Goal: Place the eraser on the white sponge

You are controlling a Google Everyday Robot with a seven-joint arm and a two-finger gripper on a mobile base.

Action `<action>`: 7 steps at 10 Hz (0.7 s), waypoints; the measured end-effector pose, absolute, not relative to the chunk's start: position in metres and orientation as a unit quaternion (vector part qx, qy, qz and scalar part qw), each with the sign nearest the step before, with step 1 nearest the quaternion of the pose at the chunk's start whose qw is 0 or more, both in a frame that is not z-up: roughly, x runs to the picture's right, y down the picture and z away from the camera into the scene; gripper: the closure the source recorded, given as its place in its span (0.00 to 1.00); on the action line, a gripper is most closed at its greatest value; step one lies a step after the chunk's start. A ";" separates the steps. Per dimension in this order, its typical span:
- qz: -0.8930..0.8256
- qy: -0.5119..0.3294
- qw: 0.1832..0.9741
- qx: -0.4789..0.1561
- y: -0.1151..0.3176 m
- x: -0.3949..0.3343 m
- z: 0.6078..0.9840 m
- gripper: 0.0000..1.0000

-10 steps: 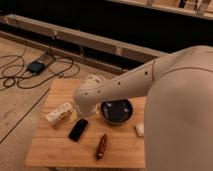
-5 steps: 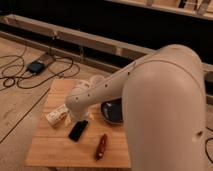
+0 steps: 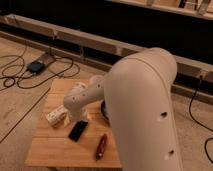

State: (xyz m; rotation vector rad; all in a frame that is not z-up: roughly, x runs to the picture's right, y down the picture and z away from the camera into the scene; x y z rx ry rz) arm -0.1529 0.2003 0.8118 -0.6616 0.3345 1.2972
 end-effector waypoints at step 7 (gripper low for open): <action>0.591 0.185 0.720 -0.312 0.221 -0.151 0.827 0.20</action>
